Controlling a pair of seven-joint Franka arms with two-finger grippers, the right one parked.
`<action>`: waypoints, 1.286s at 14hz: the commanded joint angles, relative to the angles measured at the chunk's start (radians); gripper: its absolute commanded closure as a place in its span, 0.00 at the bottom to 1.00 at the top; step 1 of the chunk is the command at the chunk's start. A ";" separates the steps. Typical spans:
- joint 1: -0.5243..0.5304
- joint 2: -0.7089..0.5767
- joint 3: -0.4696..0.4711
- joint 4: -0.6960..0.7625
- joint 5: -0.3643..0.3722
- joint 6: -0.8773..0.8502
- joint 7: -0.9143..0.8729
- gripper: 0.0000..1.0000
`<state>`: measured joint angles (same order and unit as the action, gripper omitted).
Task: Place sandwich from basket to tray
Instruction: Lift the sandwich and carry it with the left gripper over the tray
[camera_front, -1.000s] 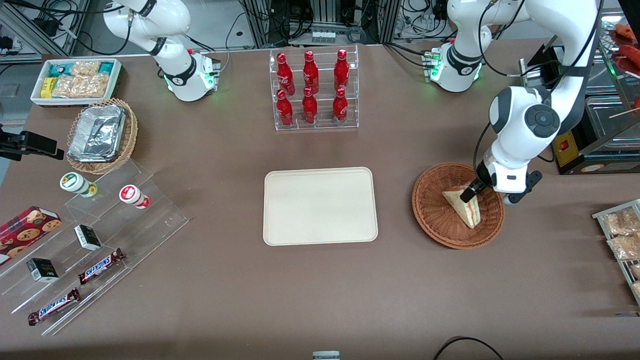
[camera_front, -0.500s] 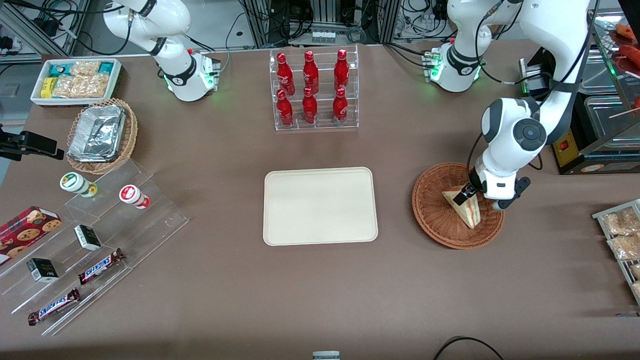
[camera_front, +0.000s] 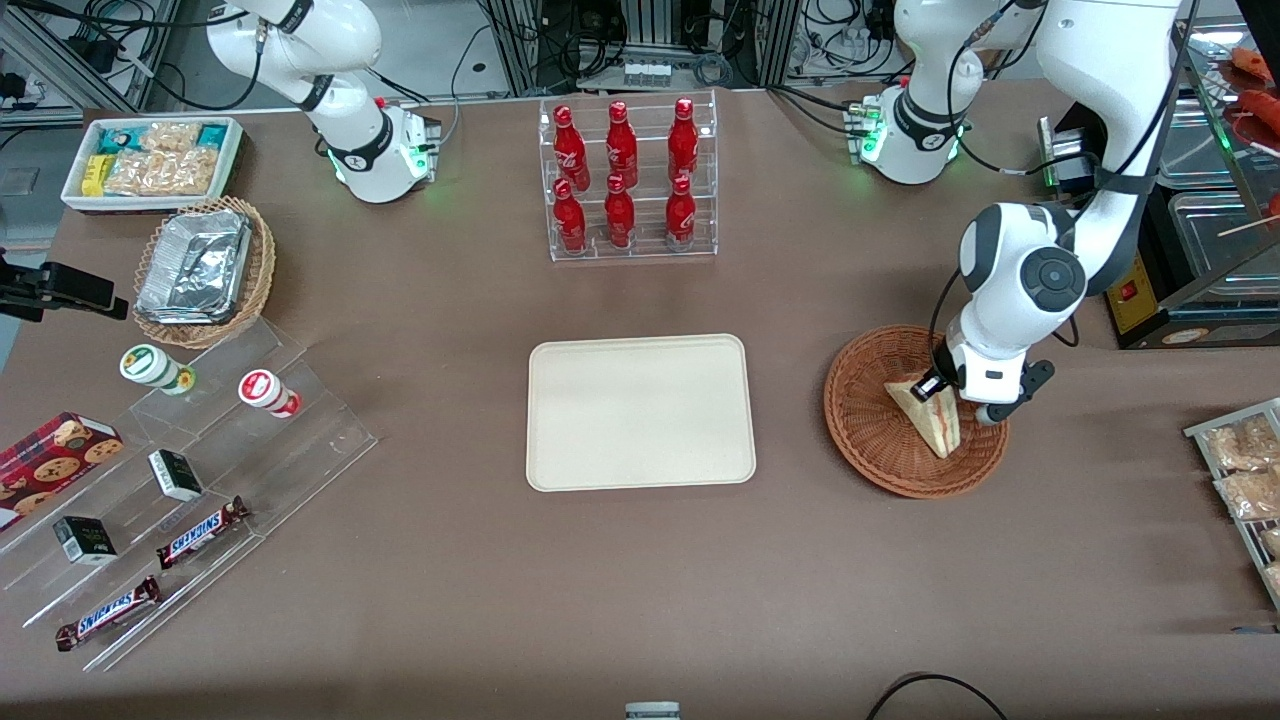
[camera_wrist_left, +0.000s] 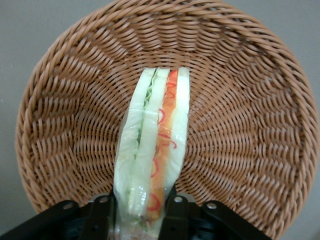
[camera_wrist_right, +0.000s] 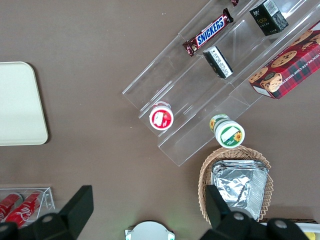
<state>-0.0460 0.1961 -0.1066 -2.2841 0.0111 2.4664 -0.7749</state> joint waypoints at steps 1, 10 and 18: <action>-0.008 -0.014 0.004 0.180 0.007 -0.256 0.074 1.00; -0.263 0.190 0.001 0.558 0.017 -0.500 0.125 1.00; -0.497 0.376 0.001 0.748 0.013 -0.488 -0.122 1.00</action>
<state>-0.4928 0.4990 -0.1175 -1.6417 0.0133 2.0053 -0.8334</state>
